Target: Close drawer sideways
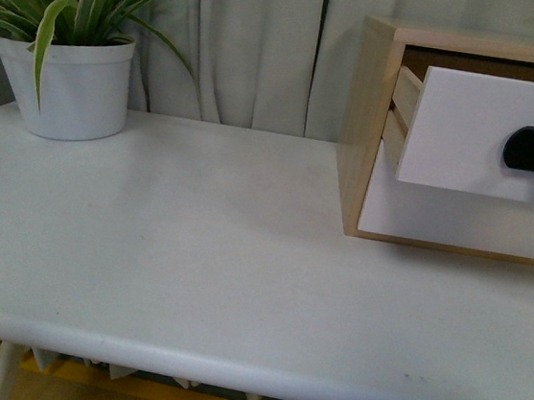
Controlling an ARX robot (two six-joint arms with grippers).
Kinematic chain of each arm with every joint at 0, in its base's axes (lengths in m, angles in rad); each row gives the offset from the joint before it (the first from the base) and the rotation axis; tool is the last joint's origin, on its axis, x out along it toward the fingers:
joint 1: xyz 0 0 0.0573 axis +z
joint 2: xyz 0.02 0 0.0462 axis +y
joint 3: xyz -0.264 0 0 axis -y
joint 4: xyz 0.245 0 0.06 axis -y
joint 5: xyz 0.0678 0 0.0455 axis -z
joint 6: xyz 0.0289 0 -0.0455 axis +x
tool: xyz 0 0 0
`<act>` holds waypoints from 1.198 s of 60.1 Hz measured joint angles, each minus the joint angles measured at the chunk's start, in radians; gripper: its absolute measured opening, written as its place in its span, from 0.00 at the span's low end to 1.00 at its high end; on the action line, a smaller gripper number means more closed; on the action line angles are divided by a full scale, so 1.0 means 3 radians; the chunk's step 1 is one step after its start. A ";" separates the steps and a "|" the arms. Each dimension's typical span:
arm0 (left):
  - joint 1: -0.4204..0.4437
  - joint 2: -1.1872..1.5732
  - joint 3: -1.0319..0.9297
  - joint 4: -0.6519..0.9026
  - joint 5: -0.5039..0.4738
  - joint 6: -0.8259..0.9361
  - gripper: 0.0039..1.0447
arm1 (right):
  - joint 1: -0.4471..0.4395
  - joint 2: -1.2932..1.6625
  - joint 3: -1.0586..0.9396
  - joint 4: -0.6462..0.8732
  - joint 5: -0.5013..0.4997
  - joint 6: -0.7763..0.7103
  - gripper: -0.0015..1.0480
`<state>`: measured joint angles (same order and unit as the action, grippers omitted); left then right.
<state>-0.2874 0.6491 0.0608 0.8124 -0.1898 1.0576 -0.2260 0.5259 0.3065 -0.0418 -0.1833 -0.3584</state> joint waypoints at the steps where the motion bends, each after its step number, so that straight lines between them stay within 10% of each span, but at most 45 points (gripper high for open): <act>1: -0.0001 0.0130 0.0029 0.0135 0.0099 0.0198 0.94 | -0.0006 0.0028 0.0018 0.0013 -0.0003 -0.0065 0.91; 21: -0.0224 0.1502 0.0519 0.0660 0.1012 0.1377 0.94 | -0.0226 0.0730 0.0664 0.0050 -0.0266 -0.1240 0.91; 72: -0.1301 0.3056 0.2152 0.0403 0.0643 0.1157 0.94 | -0.0540 0.1719 0.1619 -0.0416 -0.0671 -0.2037 0.91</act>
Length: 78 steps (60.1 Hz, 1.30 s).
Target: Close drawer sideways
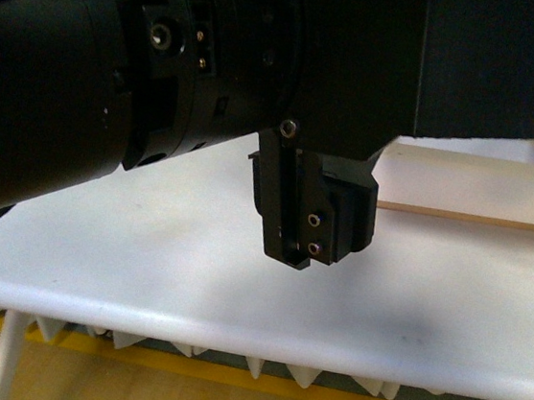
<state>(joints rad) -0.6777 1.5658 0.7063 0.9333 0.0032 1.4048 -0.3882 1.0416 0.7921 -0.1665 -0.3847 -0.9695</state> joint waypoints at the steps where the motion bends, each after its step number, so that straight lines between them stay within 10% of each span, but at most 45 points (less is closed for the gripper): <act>1: -0.0015 0.0019 0.0027 -0.0005 -0.0008 0.0000 0.94 | -0.0004 0.0005 0.0004 0.0000 0.0000 -0.0005 0.91; 78: -0.0189 0.0805 0.1162 -0.0309 -0.0022 -0.0156 0.94 | -0.0239 0.0654 0.0521 0.0125 -0.0019 -0.0070 0.91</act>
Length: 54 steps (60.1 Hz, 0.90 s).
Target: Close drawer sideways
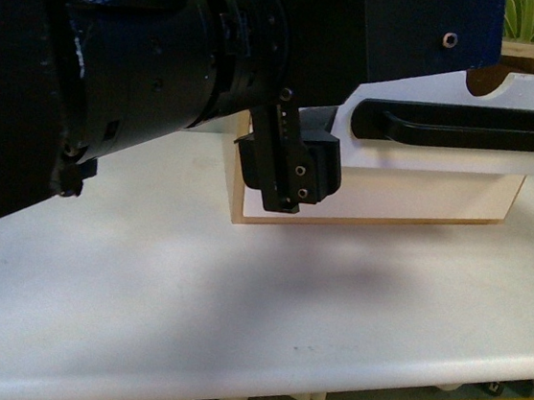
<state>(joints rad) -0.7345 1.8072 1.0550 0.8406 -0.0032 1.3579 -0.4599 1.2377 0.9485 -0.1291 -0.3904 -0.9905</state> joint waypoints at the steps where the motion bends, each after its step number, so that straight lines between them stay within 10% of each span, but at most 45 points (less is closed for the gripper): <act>1: 0.0000 0.0005 0.0008 -0.0005 0.0003 -0.0001 0.94 | 0.0000 0.0004 0.0004 0.0001 0.0001 0.0000 0.91; 54: 0.0153 0.0665 0.1111 -0.0367 0.0109 0.0074 0.94 | 0.0193 0.1101 0.0782 0.0497 0.0439 0.0273 0.91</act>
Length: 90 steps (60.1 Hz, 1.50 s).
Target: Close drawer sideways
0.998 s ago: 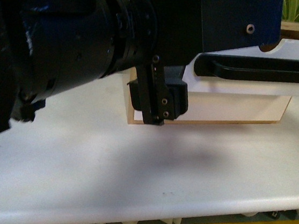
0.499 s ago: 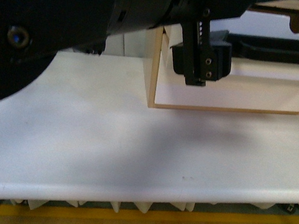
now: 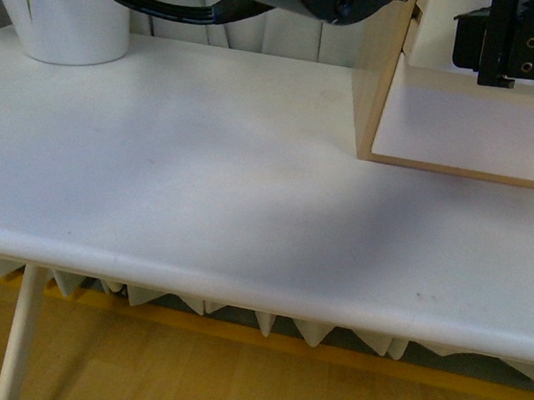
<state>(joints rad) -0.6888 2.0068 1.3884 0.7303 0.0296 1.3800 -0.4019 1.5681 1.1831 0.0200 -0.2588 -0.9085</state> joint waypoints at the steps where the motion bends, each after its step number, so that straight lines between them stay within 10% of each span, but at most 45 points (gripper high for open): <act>1: 0.0004 0.0031 0.0043 -0.0013 -0.0001 0.0003 0.94 | 0.0005 0.0019 0.0010 0.0013 0.0005 0.0010 0.91; 47: 0.0111 0.0473 0.0673 -0.0125 -0.0100 0.0031 0.94 | 0.0165 0.0675 0.0385 0.0506 0.0256 0.0468 0.91; 90: 0.0782 -0.0980 -0.1717 0.0734 -0.0529 -0.0994 0.94 | -0.0251 -0.1593 -0.1484 0.0518 -0.0498 0.1134 0.91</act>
<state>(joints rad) -0.4541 1.7126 0.8734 0.9504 -0.1291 1.0817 -0.4770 1.0901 0.7380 0.1753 -0.4084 -0.5682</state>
